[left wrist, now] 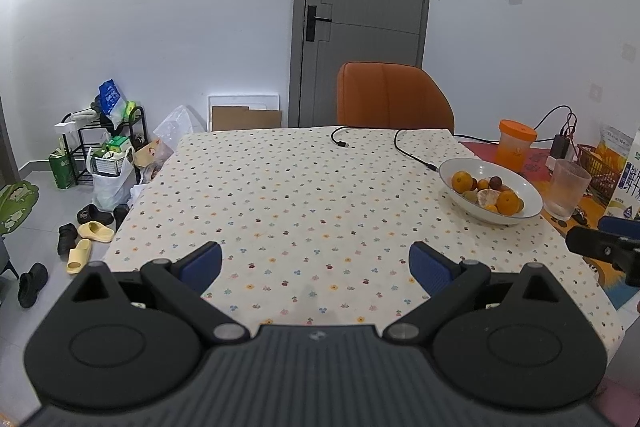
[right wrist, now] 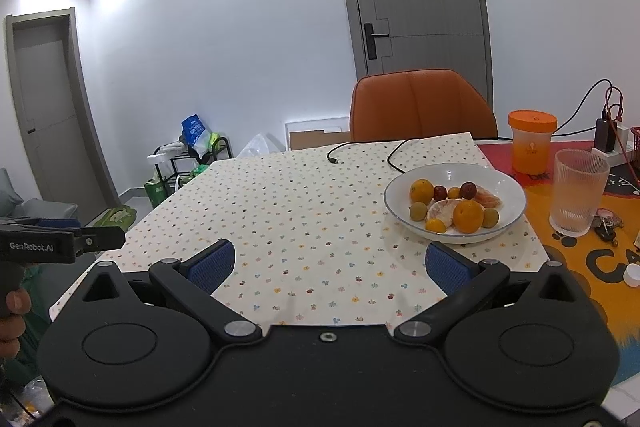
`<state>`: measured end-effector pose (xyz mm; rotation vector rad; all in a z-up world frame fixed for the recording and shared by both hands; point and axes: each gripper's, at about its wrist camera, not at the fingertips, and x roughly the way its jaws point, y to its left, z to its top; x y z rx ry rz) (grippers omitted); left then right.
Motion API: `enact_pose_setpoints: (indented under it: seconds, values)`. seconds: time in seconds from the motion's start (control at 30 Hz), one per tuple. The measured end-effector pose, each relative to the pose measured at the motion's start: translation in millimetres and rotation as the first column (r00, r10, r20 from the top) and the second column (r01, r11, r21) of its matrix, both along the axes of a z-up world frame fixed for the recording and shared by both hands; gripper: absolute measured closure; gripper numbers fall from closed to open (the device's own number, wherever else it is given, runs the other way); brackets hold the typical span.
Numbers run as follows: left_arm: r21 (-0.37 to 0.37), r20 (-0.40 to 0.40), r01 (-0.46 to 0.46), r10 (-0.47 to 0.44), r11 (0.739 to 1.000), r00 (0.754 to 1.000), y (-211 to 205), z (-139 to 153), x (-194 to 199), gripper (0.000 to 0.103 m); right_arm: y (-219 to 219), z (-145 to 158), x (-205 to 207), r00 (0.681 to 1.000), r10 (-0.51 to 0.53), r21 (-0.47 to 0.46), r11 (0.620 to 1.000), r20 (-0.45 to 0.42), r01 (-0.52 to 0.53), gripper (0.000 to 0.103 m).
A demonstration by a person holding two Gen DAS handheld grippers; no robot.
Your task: Organize fruits
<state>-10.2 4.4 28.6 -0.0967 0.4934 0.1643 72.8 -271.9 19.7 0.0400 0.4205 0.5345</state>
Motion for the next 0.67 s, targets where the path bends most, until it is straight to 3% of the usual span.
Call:
enact_pose_setpoints:
  seconds: [0.67]
  values:
    - [0.027,0.018,0.014,-0.015,1.0,1.0,-3.6,-0.2,-2.9,0.004,0.7,-2.9,0.7,1.0,-0.001,-0.001,1.0,-0.005,0.001,0.0]
